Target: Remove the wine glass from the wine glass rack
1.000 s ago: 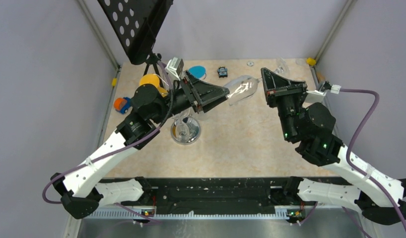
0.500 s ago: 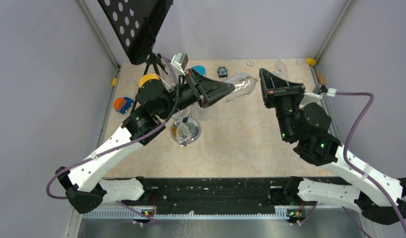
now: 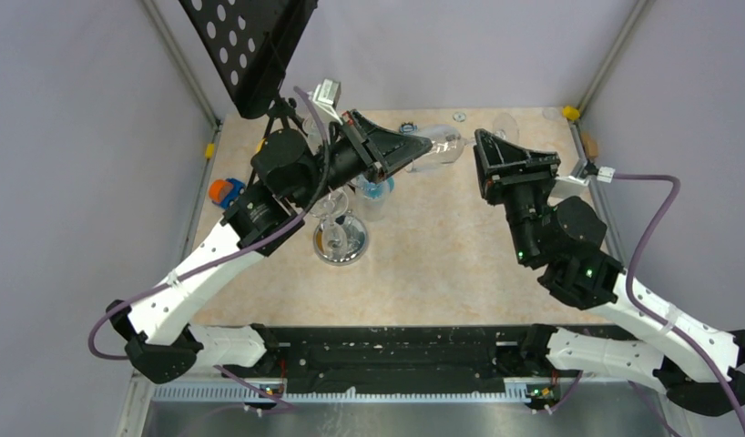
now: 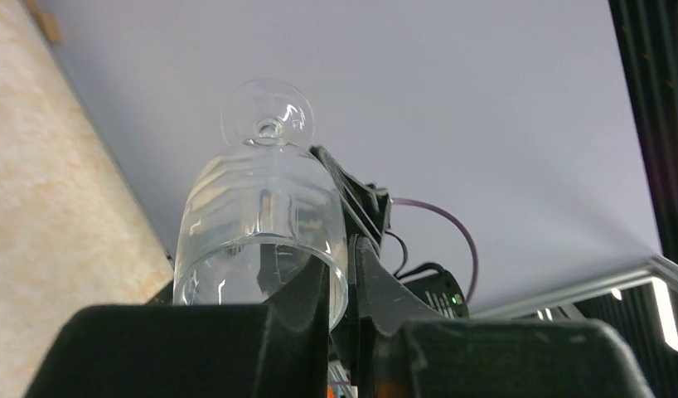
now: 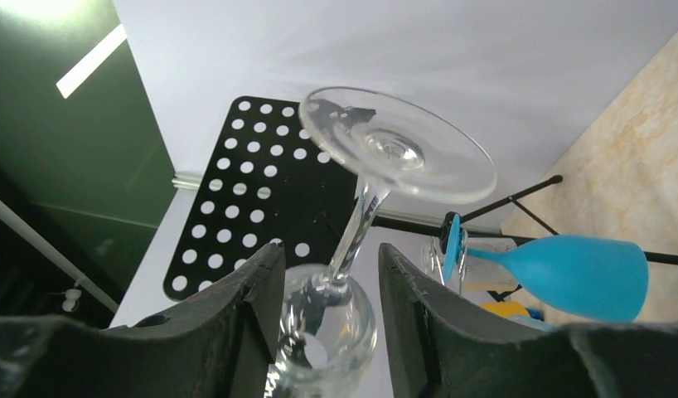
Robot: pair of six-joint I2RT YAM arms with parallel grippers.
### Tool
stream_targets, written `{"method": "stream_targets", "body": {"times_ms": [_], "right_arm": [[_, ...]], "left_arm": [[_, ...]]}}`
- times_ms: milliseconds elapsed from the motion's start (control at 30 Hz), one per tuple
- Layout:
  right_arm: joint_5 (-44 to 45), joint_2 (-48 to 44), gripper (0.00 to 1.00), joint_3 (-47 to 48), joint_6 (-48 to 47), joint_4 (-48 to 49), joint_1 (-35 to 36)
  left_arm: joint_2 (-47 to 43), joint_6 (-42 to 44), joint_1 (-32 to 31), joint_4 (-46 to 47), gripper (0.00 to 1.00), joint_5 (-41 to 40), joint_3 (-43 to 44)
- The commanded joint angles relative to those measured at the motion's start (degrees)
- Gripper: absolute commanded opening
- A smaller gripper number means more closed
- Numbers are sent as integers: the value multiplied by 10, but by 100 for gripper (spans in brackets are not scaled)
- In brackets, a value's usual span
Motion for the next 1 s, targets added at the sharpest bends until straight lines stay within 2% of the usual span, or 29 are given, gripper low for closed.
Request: {"method": "stream_targets", "body": {"times_ms": [0,133,267,367,433,533,633,800,967], "right_arm": [[-14,-26,50,-11,-30,25,3],[-22,-51,64,-21,-26,-1,3],[-43,-91,67,-23,-25,-79,4],[-49,-125,67,-16,-78,-114,3],[-48,-141,65,8,-152,-136,3],[-42,-139,60,68,-238,-184,3],[-34,-125,53,122,-283,-251,3],[-4,-117,51,164,-288,-358,3],[29,-137,50,157,-267,-407,3]], "left_arm": [[18,81,1,-24,0,-45,68],[50,122,1,-44,0,-52,107],[91,171,1,-97,0,-64,166],[130,206,0,-151,0,-65,211],[165,229,-3,-205,0,-69,249],[226,265,-13,-282,0,-85,311],[295,297,-23,-368,0,-118,383],[397,337,-45,-480,0,-189,481],[463,359,-52,-522,0,-224,507]]}}
